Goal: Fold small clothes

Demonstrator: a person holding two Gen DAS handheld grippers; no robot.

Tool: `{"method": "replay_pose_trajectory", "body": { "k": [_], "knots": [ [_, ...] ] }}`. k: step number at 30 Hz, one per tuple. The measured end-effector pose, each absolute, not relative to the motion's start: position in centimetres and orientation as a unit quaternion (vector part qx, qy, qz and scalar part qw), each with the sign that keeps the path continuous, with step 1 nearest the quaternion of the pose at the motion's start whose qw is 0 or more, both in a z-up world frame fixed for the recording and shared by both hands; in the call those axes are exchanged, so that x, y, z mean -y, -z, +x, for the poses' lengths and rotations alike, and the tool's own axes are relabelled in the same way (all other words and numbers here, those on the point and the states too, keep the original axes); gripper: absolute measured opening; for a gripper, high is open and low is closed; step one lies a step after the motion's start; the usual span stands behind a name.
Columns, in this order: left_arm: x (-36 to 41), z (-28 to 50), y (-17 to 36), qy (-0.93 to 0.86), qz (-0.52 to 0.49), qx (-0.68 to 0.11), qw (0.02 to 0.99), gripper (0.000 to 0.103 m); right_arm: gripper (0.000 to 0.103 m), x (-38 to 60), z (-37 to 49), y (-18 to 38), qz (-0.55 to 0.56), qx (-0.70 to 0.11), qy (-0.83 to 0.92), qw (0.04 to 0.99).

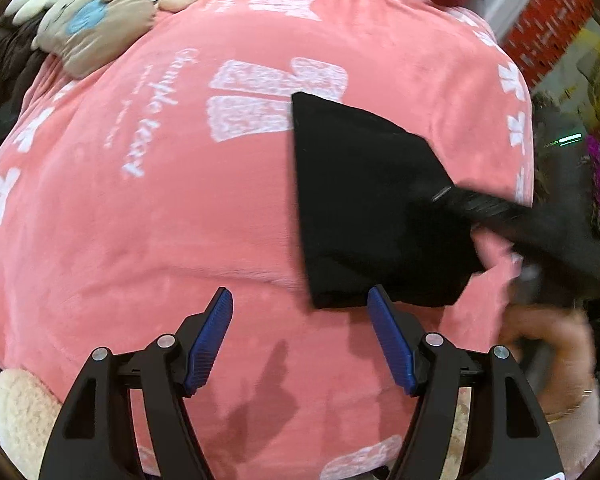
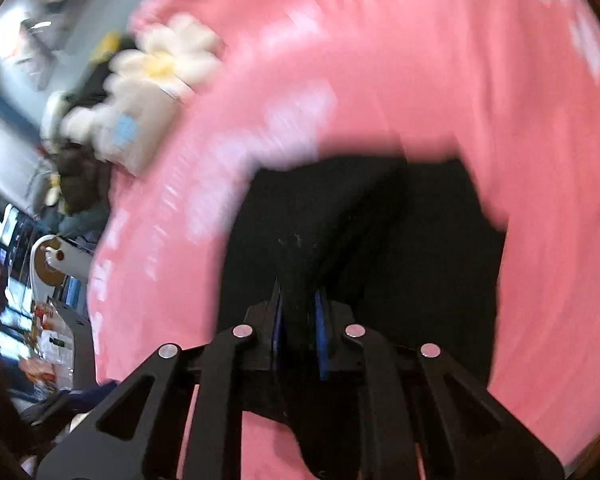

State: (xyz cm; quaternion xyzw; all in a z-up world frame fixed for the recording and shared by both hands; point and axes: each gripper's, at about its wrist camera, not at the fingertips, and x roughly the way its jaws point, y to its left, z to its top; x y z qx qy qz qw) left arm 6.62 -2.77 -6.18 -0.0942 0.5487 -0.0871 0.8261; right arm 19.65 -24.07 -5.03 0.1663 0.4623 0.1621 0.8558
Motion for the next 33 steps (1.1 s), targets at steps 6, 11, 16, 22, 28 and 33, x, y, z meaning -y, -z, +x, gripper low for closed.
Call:
{"method": "replay_pose_trajectory", "body": {
  "k": [6,11,16,22,28,33],
  "knots": [
    [1.9,7.0,6.8,0.084,-0.109,-0.550,0.824,0.067,0.022,27.7,19.0,6.7,0.098,-0.486,-0.081,0.864],
    [4.2,7.8,7.8,0.099,-0.101,-0.559,0.817,0.068,0.025,29.3,17.5,11.0,0.129,-0.526,-0.073,0.838],
    [7.2,9.5,8.8,0.117,-0.092,-0.569,0.809,0.071,0.062,30.6,15.9,10.3,0.159,-0.508,-0.066,0.844],
    [8.7,13.3,12.1,0.137,-0.171,-0.585,0.781,0.076,0.078,31.5,16.5,12.5,0.177,-0.534,-0.065,0.824],
    [8.0,16.0,16.2,0.134,-0.258,-0.608,0.739,0.076,0.078,32.1,17.4,15.1,0.243,-0.552,-0.082,0.794],
    [8.2,16.7,15.5,0.153,-0.236,-0.609,0.742,0.044,0.039,31.3,18.1,15.6,0.281,-0.546,-0.103,0.783]
  ]
}}
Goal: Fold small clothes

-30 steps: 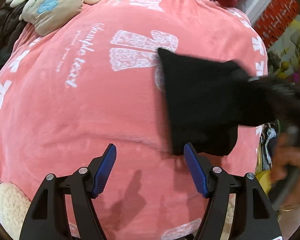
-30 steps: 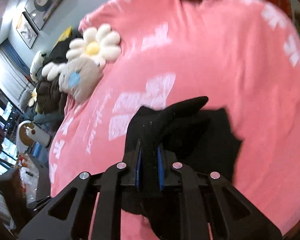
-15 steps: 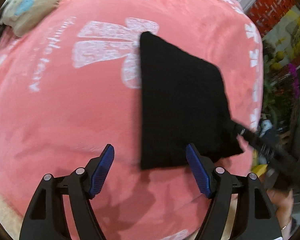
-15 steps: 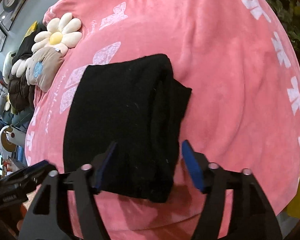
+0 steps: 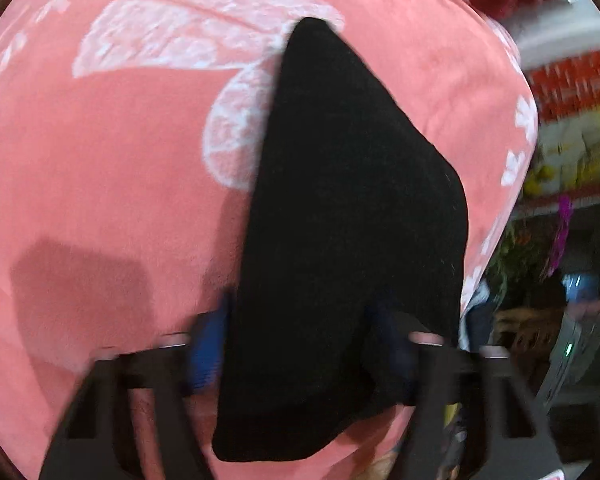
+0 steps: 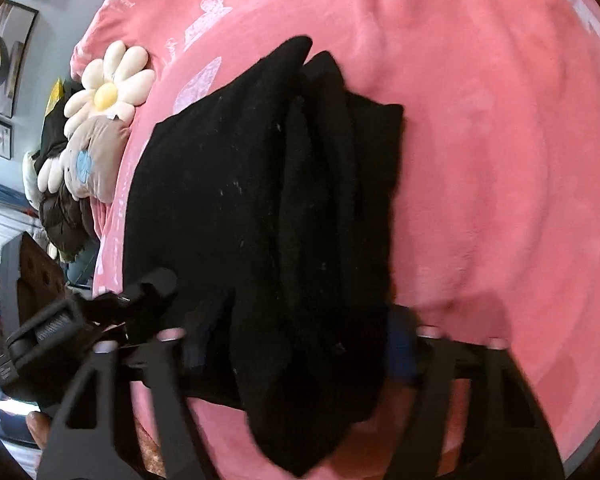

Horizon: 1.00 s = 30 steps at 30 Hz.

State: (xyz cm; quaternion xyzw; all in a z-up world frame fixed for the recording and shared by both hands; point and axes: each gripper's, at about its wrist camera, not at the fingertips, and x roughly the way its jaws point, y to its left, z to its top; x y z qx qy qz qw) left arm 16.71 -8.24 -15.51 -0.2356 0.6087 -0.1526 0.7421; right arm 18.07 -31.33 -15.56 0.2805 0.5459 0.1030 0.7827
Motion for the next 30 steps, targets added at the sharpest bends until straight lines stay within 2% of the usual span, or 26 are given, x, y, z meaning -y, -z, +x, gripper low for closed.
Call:
{"method": "replay_pose_trajectory", "body": {
  "k": [1,2,3,5,8,11,12,13,15,30],
  "knots": [
    [8.4,16.7,15.1,0.158,-0.224,-0.610,0.744,0.037,0.028,30.9,18.0,15.0,0.273,-0.543,-0.108,0.787],
    [8.5,16.5,14.4,0.164,-0.215,-0.609,0.746,0.028,0.026,30.4,17.8,14.0,0.256,-0.538,-0.112,0.795],
    [8.4,16.3,13.7,0.167,-0.207,-0.607,0.749,0.025,0.025,30.0,17.6,13.3,0.242,-0.535,-0.117,0.801],
    [7.9,15.4,11.9,0.167,-0.185,-0.605,0.756,0.024,0.024,28.7,16.3,11.2,0.218,-0.527,-0.141,0.809],
    [6.6,13.1,10.1,0.164,-0.143,-0.611,0.761,0.024,0.025,27.3,14.0,11.0,0.212,-0.535,-0.161,0.802],
    [6.1,10.8,11.6,0.142,-0.104,-0.642,0.746,0.031,0.037,26.0,12.0,14.4,0.191,-0.573,-0.141,0.785],
    [6.1,10.3,12.4,0.131,-0.087,-0.649,0.744,0.035,0.047,25.9,11.3,15.7,0.194,-0.581,-0.124,0.781],
    [6.1,9.6,13.2,0.113,-0.068,-0.650,0.749,0.038,0.052,25.9,11.1,16.1,0.207,-0.579,-0.121,0.779],
    [6.0,9.0,13.3,0.107,-0.060,-0.633,0.764,0.043,0.054,26.2,10.7,16.1,0.223,-0.570,-0.112,0.783],
    [7.2,8.8,13.7,0.100,-0.030,-0.626,0.773,0.055,0.067,25.4,11.5,16.5,0.222,-0.574,-0.091,0.783]
  ]
}}
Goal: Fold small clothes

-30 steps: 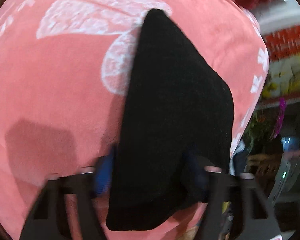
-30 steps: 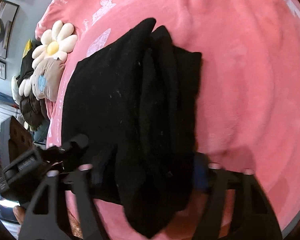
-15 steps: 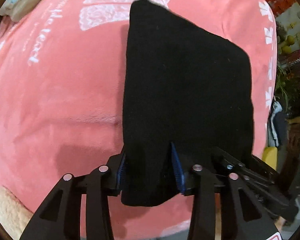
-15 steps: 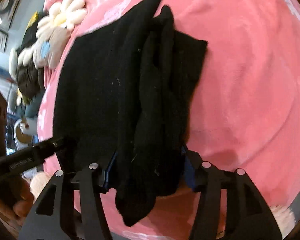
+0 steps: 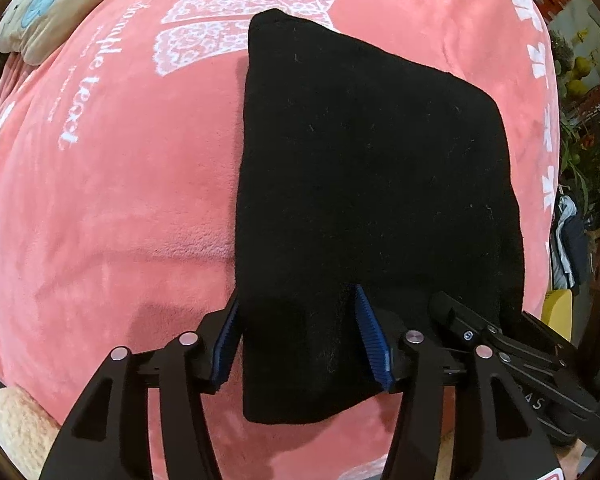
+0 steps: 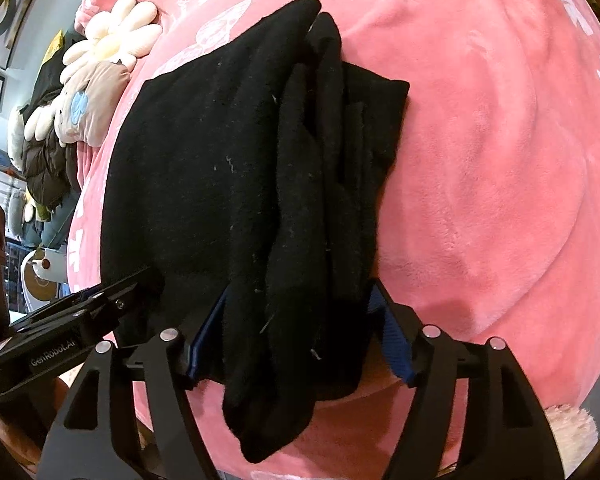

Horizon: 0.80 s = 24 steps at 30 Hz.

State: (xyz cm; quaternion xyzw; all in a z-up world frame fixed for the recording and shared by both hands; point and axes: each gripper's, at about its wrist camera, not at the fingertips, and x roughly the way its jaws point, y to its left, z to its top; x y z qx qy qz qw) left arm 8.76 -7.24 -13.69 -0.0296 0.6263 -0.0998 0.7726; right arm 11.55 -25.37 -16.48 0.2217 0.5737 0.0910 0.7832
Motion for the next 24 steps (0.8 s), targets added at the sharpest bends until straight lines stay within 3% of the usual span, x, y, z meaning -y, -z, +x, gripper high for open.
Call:
{"method": "replay_pose_trajectory", "body": {
  "k": [8,13,24],
  "knots": [
    [7.1,9.3,14.5,0.096,-0.035,-0.629,0.770,0.065,0.075,25.3,11.9,16.8,0.220,-0.572,-0.092,0.785],
    [5.5,9.5,15.0,0.091,-0.062,-0.637,0.763,0.079,0.079,25.4,12.0,17.0,0.224,-0.570,-0.097,0.785],
    [5.6,10.5,15.4,0.091,-0.070,-0.640,0.760,0.084,0.080,26.0,12.1,17.2,0.233,-0.568,-0.099,0.783]
  ]
}}
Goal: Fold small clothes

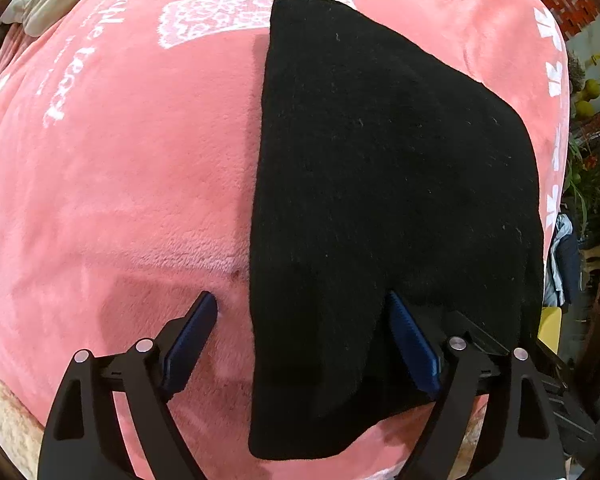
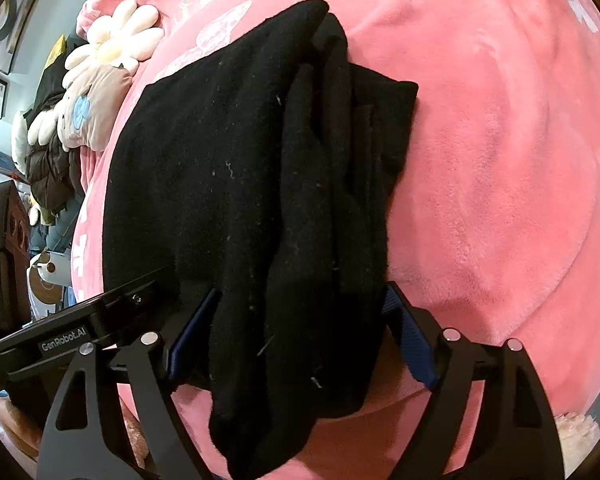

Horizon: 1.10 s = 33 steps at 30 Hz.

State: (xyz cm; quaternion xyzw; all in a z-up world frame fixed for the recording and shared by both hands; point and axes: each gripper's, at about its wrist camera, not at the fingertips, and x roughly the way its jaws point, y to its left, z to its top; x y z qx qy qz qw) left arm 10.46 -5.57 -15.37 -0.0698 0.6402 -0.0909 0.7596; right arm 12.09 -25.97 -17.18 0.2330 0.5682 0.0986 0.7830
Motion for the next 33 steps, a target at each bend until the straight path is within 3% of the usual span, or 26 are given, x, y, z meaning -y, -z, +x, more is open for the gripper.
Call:
{"method": "replay_pose_trajectory", "body": {
  "k": [16,22,33],
  "knots": [
    [5.8,10.3,15.1,0.083,-0.072,-0.642,0.759,0.085,0.080,26.6,11.5,17.2,0.247,-0.564,-0.092,0.783],
    [6.1,10.6,14.7,0.096,-0.076,-0.648,0.752,0.077,0.071,26.7,11.2,16.9,0.252,-0.564,-0.085,0.782],
    [6.2,10.9,14.9,0.089,-0.082,-0.652,0.749,0.082,0.073,27.1,11.1,17.1,0.267,-0.562,-0.084,0.778]
  ]
}}
